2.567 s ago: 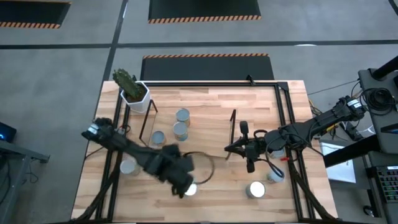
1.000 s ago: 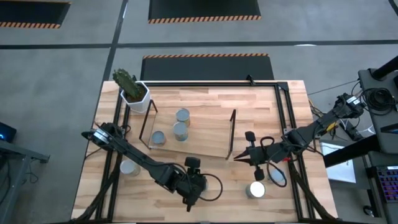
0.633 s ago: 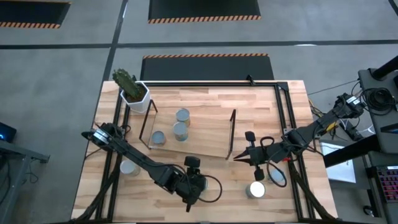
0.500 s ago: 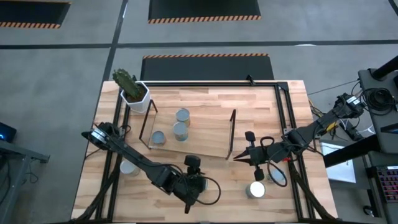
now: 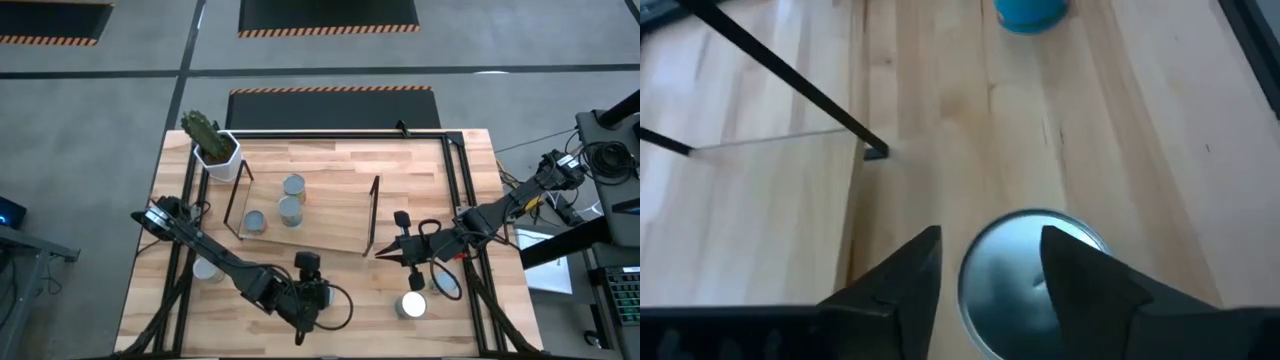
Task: Pick and place cans onto a shelf
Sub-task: Put the canned oranges on the shelf
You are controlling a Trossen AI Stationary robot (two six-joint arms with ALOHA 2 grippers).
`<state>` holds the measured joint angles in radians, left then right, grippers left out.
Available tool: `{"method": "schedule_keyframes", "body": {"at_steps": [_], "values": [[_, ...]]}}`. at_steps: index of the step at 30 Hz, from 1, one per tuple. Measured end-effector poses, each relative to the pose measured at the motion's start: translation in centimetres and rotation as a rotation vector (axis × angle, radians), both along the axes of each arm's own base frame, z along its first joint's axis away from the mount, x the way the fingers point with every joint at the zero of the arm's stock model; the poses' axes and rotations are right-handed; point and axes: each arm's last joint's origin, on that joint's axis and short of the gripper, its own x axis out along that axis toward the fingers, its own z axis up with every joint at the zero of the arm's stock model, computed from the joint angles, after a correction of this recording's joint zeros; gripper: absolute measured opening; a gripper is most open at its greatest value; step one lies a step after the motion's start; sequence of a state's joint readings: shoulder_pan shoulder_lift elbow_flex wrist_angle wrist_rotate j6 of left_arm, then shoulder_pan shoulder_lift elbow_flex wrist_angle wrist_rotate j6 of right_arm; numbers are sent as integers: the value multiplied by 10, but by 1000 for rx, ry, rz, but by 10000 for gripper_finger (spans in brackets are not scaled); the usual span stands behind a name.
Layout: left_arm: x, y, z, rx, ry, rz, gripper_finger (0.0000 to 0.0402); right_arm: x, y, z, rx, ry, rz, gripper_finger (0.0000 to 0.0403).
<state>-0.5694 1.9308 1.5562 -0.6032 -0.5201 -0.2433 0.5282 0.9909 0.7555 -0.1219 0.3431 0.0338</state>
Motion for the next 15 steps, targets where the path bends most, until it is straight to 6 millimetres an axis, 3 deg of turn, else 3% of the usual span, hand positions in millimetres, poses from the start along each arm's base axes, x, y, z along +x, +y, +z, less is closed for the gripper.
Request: {"method": "schedule_keyframes", "body": {"at_steps": [9,15], "values": [[-3,2,-2,-34,27,56,266,0,0,0,-3,-1,2,12],[-3,2,-3,-33,31,59,309,0,0,0,-7,-1,3,12]]}}
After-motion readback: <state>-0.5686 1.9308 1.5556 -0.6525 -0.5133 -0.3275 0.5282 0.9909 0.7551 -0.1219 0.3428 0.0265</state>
